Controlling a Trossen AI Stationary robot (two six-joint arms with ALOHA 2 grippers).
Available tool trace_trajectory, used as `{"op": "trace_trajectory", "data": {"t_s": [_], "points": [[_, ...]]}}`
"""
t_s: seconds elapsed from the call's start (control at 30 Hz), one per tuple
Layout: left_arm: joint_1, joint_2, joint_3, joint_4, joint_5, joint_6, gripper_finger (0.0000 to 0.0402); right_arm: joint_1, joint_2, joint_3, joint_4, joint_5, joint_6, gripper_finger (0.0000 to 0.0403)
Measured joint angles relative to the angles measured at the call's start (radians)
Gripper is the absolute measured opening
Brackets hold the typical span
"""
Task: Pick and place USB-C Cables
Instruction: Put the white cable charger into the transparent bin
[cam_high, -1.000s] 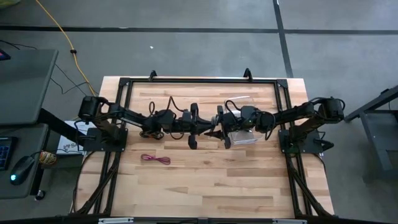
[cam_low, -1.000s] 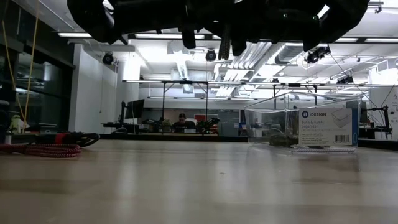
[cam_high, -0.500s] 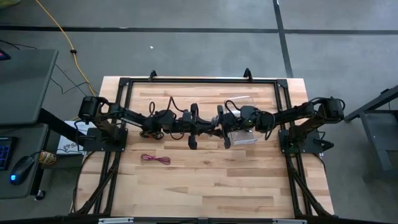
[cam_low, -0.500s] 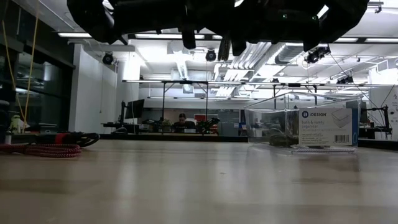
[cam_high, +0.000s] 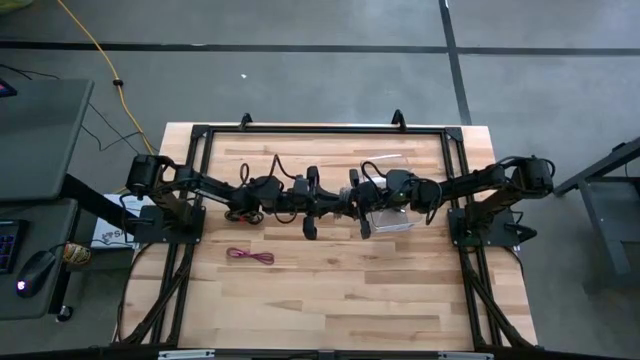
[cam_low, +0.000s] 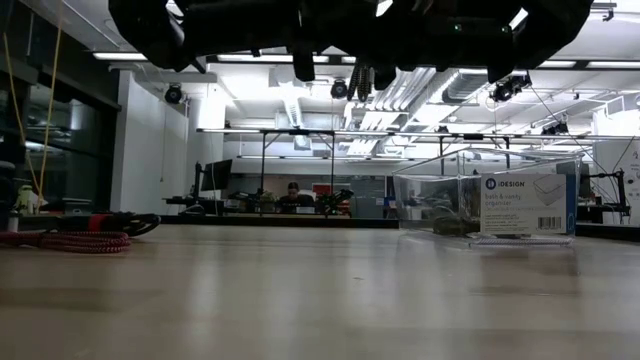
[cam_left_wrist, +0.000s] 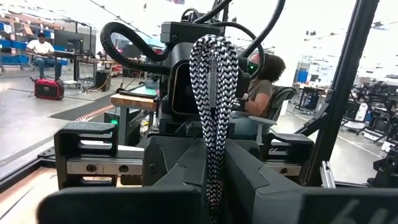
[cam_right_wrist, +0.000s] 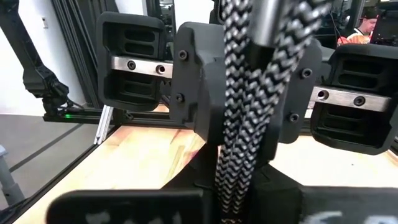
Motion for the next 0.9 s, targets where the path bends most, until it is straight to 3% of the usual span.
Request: {"op": "trace_trajectory", "data": {"t_s": [0.23,0.53,0.7,0.9], "points": [[0.030,-0.068,0.001,-0.139,0.049,-0.002,0.0106,0.000,0.000,0.000,-0.008,-0.002,-0.001,0.0007],[0.058,-0.327,-0.029,-0.489,0.048,0.006,0.0210,-0.010,-0.048,0.000,-0.096,0.031,-0.040,0.0006],[0.053,-0.491,-0.181,-0.423,0.011,0.026,0.0222,-0.018,-0.167,-0.030,-0.253,0.157,-0.080,0.0006],[0.071,-0.680,-0.396,-0.262,-0.036,0.030,0.0220,-0.029,-0.307,-0.177,-0.204,0.271,-0.106,0.0005]]}}
